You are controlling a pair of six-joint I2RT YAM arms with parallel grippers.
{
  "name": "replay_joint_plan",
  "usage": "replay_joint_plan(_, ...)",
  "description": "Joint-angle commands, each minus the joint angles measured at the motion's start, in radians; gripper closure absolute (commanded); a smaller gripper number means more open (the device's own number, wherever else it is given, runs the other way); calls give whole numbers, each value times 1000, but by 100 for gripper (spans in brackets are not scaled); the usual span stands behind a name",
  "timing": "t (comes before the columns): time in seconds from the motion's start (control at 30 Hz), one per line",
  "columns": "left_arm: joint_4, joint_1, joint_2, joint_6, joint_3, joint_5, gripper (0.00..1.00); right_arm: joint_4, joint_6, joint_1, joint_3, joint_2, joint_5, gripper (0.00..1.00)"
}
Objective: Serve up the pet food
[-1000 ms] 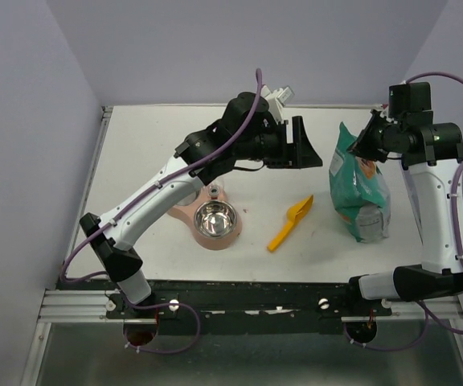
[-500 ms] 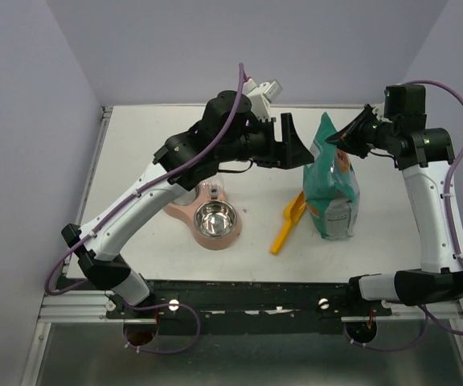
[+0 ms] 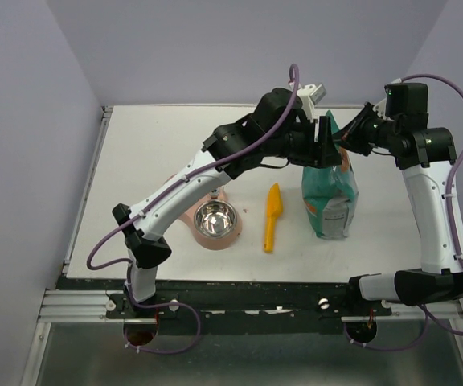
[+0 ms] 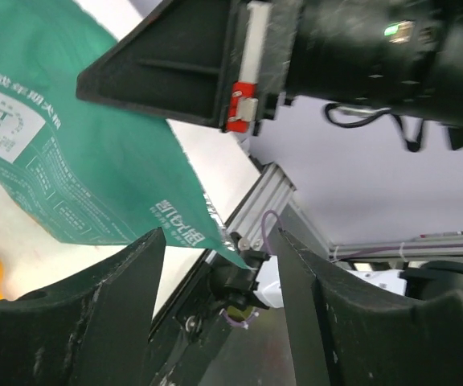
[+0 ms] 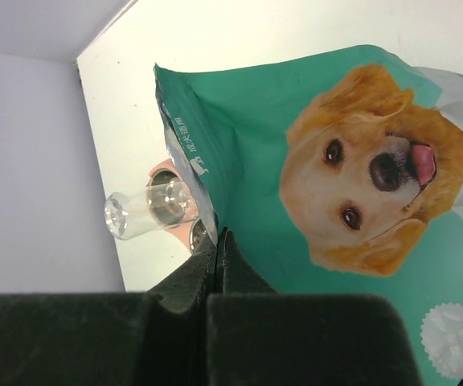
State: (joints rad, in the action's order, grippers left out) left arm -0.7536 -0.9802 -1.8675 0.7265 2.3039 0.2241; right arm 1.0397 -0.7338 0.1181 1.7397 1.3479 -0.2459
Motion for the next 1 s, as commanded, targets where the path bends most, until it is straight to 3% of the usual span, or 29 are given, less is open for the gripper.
replay_joint_plan(0.0, -50, -31, -35, -45, 37, -80, 35, -84, 13, 9, 69, -39, -30, 99)
replay_joint_plan(0.13, -12, -40, -71, -59, 51, -88, 37, -84, 2, 8, 67, -36, -58, 99)
replay_joint_plan(0.27, -15, -44, -133, -59, 124, -81, 48, -61, 16, 6, 84, -30, -41, 99)
replay_joint_plan(0.47, 0, -46, -151, -70, 114, -63, 68, 0, 69, 6, 145, -10, -21, 93)
replay_joint_plan(0.57, -1, -45, -150, -90, 111, -54, 70, 17, 88, 6, 173, -9, -3, 91)
replay_joint_plan(0.67, 2, -46, -145, -102, 106, -51, 65, 23, 89, 8, 175, -6, -7, 90)
replay_joint_plan(0.7, 3, -45, -145, -107, 104, -39, 66, 20, 89, 6, 170, -6, -10, 90)
replay_joint_plan(0.73, 3, -44, -147, -110, 104, -34, 75, 19, 91, 6, 166, -6, -12, 88)
replay_joint_plan(0.77, -1, -43, -145, -113, 104, -34, 88, 25, 100, 6, 172, -4, 2, 83)
replay_joint_plan(0.8, -7, -44, -144, -116, 103, -40, 99, 52, 108, 6, 196, 3, 37, 71)
replay_joint_plan(0.83, -9, -44, -137, -124, 97, -43, 100, 84, 126, 8, 236, 16, 78, 64)
replay_joint_plan(0.93, 34, -40, -95, -150, 36, -22, 100, 202, 178, 6, 352, 69, 209, 15)
replay_joint_plan(0.97, 58, -38, -72, -153, -9, -14, 100, 239, 194, 6, 381, 80, 236, 13)
